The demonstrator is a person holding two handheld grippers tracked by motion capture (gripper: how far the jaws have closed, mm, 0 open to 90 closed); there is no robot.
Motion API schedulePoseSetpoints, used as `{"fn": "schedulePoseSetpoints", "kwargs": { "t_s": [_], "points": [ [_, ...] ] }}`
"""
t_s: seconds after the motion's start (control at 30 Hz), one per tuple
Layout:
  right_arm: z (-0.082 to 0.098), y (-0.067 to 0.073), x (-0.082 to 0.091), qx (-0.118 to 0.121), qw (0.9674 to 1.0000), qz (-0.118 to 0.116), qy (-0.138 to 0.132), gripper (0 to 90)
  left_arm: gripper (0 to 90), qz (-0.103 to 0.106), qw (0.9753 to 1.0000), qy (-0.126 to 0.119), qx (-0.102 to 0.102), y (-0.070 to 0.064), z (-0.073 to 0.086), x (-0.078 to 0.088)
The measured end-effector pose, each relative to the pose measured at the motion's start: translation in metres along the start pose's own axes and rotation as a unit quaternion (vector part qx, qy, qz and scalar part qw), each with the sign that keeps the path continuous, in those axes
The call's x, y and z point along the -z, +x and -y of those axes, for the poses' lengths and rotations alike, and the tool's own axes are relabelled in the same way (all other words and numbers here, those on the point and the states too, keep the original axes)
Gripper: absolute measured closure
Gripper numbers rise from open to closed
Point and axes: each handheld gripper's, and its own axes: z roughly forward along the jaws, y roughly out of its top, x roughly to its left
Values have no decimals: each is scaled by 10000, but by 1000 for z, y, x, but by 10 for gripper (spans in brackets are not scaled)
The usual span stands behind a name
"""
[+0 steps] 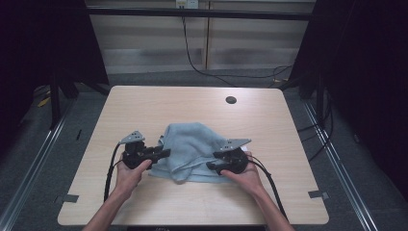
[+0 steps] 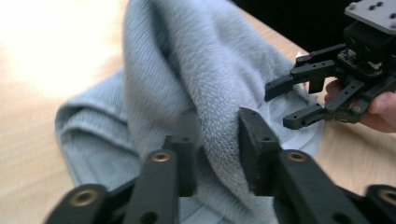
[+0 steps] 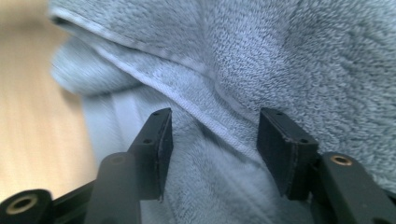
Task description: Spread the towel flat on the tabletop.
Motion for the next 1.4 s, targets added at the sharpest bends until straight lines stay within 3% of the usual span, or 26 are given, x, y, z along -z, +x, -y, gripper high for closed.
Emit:
{"fn": "schedulePoseSetpoints", "kwargs": {
  "t_s": [0.07,0.1,0.13,0.2,0.23,0.3,0.37,0.43,0.53,0.63,0.67,0.7,0.73,0.77,0.83,0.87,0.97,1.13,1.2,1.23,1.27,1.4],
  "points": [
    [2,1,-2,27,10000,62,-2,451,556,-11,10000,-21,46,2,1,1],
    [3,2,-3,19,9999,102,-23,457,556,-52,9999,-36,89,4,2,2],
    [1,3,-2,73,9997,211,93,540,469,-74,9999,-64,125,8,5,7],
    [0,3,0,127,9994,275,190,651,446,-141,9997,-55,187,13,9,13],
    [0,3,0,127,9994,275,190,651,440,-141,9997,-55,187,13,9,13],
    [1,0,2,-9,9996,186,194,740,450,-307,9994,164,55,21,18,19],
    [1,-1,3,-54,9997,168,178,758,452,-301,9993,235,30,23,21,19],
    [1,-2,5,-197,9997,8,136,842,452,-308,9990,321,50,26,24,18],
    [2,-5,5,-334,9994,-51,85,849,417,-492,9974,525,-102,25,27,9],
    [2,-4,5,-342,9994,-36,95,853,417,-518,9965,642,-122,26,29,3],
    [1,-5,6,-385,9992,-68,73,857,536,-557,9957,717,-165,26,29,1],
    [1,-5,6,-385,9992,-68,73,857,536,-623,9947,783,-243,25,30,-1],
    [1,-5,8,-417,9991,-100,30,859,689,-696,9936,847,-289,24,30,-2],
    [1,-5,9,-429,9990,-97,22,861,745,-660,9934,889,-315,24,29,-2],
    [-1,-5,12,-441,9990,-87,-46,862,805,-683,9934,848,-349,22,27,0],
    [-2,-5,15,-462,9989,-79,-70,862,827,-526,9955,733,-301,20,24,3],
    [-4,-5,20,-477,9987,-86,-167,863,850,-408,9968,610,-321,17,20,9],
    [-11,-4,34,-465,9980,-97,-414,863,855,-113,9994,103,-299,5,9,23],
    [-14,-2,40,-449,9978,-101,-482,863,857,-61,9993,-55,-360,-1,2,30],
    [-17,-1,47,-460,9971,-137,-588,862,859,52,9990,-314,-315,-5,-5,39],
    [-19,-1,51,-475,9966,-150,-659,863,859,111,9987,-420,-266,-6,-9,44],
    [-27,0,65,-498,9946,-193,-887,863,860,149,9973,-673,-250,-8,-17,53]
  ]
}}
